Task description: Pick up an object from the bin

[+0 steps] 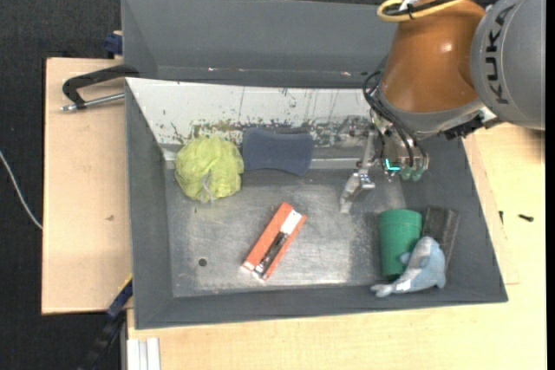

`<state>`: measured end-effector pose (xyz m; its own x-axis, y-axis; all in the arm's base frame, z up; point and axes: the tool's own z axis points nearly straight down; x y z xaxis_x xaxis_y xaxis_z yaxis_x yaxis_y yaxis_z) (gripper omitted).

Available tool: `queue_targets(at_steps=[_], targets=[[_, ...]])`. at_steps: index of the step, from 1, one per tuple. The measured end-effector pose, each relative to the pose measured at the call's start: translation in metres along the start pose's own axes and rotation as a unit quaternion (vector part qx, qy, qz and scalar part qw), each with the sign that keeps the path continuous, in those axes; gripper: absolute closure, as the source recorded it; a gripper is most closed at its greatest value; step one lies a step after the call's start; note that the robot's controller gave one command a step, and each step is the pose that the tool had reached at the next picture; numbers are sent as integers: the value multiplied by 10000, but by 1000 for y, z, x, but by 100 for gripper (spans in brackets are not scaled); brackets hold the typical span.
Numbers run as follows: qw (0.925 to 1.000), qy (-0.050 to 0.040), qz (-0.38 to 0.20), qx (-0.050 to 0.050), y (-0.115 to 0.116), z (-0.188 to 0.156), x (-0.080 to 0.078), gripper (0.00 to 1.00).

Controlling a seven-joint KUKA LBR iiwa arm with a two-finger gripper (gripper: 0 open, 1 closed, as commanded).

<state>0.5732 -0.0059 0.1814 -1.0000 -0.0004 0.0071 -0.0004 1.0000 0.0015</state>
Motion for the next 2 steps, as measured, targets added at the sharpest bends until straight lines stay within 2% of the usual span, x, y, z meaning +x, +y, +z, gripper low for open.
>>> queue_targets(at_steps=[1,2], targets=[[10000,-42,0,1,0,-4,-2,0],[9986,-56,-522,12,33,27,9,0]])
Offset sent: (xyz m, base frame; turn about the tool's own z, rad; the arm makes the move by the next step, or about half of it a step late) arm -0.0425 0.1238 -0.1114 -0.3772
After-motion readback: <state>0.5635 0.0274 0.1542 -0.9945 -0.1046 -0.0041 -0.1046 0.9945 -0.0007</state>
